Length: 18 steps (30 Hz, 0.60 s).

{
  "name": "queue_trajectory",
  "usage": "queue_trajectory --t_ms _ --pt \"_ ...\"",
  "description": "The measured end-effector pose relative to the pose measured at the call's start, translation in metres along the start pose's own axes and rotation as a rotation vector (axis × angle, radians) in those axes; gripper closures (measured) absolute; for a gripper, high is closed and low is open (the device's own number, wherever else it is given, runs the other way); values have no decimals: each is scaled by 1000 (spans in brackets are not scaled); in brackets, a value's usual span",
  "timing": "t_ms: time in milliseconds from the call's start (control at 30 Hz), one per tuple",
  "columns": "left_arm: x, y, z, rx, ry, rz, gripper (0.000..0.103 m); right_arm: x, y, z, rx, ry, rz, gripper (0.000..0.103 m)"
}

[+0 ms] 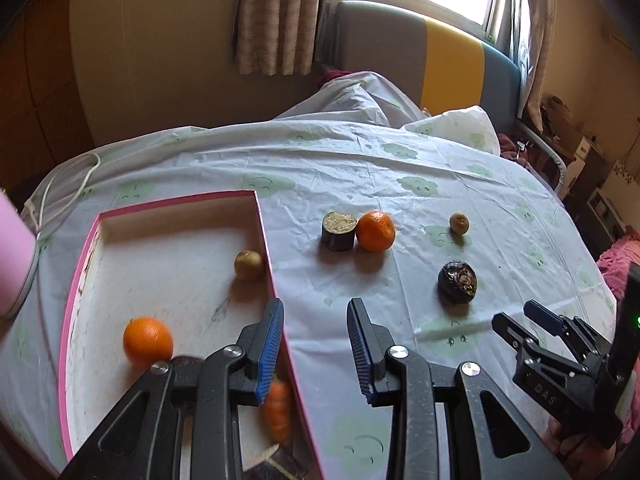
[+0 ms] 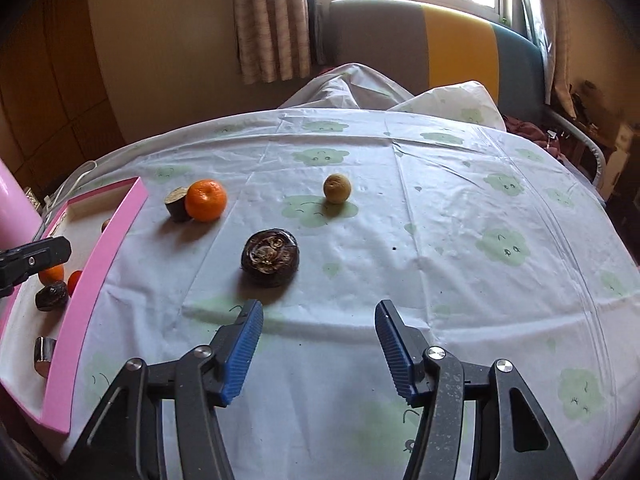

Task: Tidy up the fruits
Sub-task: 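Move the left gripper to the dark eggplant slice and grasp it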

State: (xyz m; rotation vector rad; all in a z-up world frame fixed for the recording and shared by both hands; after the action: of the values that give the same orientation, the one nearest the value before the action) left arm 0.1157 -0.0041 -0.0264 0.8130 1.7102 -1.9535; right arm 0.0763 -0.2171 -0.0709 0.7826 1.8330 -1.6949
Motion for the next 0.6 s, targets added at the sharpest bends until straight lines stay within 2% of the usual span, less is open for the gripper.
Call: queue_trajectory --t_ms 367,600 --pt "-28 56 7 -26 46 -80 70 2 5 10 13 -2 16 44" --pt "-34 85 16 -44 66 -116 65 4 10 17 17 7 6 44"
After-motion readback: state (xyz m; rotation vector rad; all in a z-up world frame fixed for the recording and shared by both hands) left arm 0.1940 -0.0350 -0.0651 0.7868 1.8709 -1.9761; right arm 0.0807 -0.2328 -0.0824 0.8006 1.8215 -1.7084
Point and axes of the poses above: each gripper's, at about its wrist camera, not at the fingertips, and y roughly the way its jaws point, z to its right, x to its underside, the point moved 1 cm from there along y, roughly the way its jaws point, and after that the axes turned 4 degrees about z, right-handed, at the moved point
